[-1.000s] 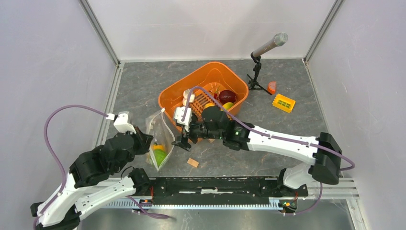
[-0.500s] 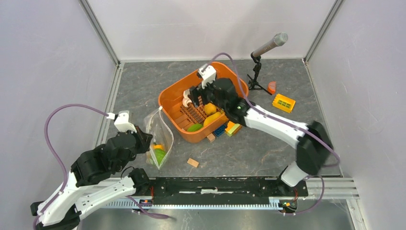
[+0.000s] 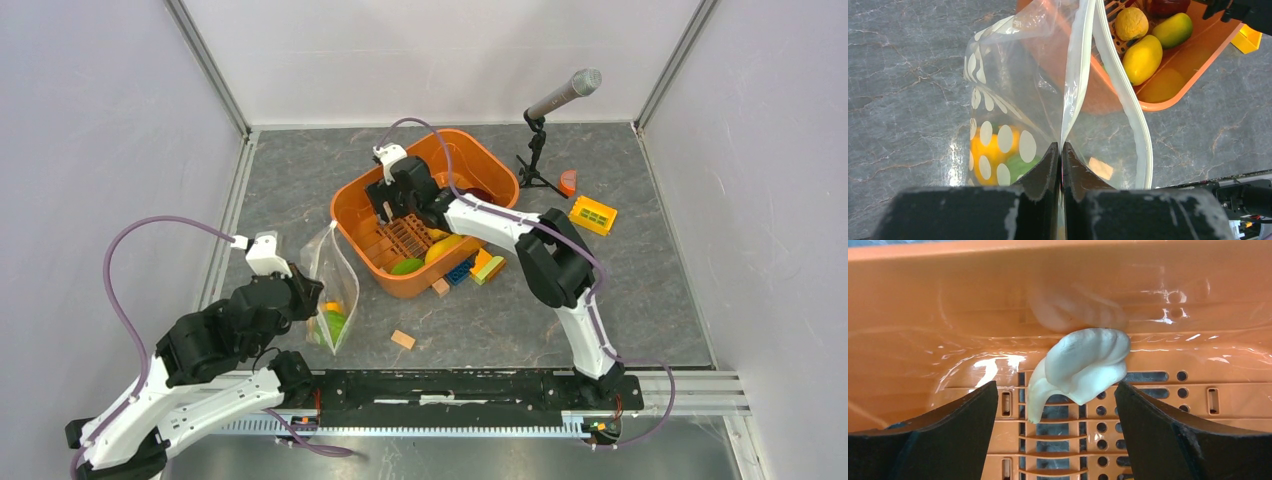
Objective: Place the food in the zip-top bag and seal the zipper
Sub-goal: Pick up the fake seafood from the bin.
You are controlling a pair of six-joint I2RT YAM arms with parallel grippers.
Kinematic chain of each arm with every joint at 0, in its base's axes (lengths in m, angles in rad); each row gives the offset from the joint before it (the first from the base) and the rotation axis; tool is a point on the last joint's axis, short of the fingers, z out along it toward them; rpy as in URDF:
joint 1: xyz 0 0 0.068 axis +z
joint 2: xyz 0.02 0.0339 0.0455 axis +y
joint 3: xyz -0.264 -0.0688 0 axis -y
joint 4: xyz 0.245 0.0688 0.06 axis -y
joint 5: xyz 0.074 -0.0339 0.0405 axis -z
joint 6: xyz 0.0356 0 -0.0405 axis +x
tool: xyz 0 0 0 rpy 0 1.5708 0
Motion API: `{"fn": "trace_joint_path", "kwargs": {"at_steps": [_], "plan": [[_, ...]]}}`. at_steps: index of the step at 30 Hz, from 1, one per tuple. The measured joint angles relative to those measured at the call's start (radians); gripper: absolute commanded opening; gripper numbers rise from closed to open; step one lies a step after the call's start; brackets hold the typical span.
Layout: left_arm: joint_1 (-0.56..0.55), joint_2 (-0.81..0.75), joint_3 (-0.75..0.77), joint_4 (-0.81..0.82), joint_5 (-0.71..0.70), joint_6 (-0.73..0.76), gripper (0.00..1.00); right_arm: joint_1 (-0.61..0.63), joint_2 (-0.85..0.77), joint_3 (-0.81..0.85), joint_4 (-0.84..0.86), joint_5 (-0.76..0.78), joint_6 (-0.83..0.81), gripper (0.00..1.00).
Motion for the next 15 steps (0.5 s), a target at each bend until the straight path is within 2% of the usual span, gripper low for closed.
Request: {"fn": "trace_joint_path", "kwargs": {"at_steps": [3,5,6,7,10,12,15], "plan": [[0.000,0.005,0.000,0.001,0.003,0.000,0.10,-0.002,0.050,0.044,-0.029,0.015,0.005,0.75],[0.000,0.006,0.000,0.001,0.005,0.000,0.10,-0.006,0.071,0.055,-0.031,0.022,0.010,0.69],[0.000,0.006,0.000,0.001,0.007,0.000,0.10,-0.008,0.076,0.055,-0.035,0.026,0.011,0.62],[0.000,0.006,0.000,0.001,0.007,0.000,0.10,-0.011,0.080,0.055,-0.037,0.032,0.011,0.60],[0.000,0.006,0.000,0.001,0.008,0.000,0.10,-0.021,0.082,0.055,-0.033,0.042,0.008,0.40],[0.000,0.006,0.000,0.001,0.008,0.000,0.10,-0.028,0.082,0.055,-0.014,0.041,0.006,0.35],[0.000,0.006,0.000,0.002,0.010,-0.001,0.10,-0.043,0.082,0.048,0.021,0.031,0.008,0.21]]}}
